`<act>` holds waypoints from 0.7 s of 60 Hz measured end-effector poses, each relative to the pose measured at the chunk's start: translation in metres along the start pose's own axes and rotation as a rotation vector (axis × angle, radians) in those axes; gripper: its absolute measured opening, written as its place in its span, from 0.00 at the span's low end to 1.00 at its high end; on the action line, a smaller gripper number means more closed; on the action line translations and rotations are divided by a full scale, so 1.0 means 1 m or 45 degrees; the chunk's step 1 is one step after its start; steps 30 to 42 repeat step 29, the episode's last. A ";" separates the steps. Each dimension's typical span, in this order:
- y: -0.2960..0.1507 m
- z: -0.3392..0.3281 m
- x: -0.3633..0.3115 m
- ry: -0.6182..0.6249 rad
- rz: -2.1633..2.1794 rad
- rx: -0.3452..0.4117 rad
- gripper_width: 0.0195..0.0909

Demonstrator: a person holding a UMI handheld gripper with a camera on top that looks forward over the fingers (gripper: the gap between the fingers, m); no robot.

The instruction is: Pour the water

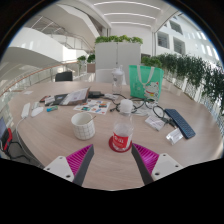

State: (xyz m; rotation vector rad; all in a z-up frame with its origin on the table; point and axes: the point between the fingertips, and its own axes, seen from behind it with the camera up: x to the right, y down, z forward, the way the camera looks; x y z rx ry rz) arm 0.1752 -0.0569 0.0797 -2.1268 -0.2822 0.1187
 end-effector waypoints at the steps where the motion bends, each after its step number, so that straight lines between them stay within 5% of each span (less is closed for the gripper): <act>1: -0.001 -0.009 -0.003 0.009 -0.003 -0.005 0.89; 25: -0.006 -0.167 -0.071 0.216 0.031 0.031 0.90; 42: -0.009 -0.183 -0.072 0.235 0.016 0.049 0.90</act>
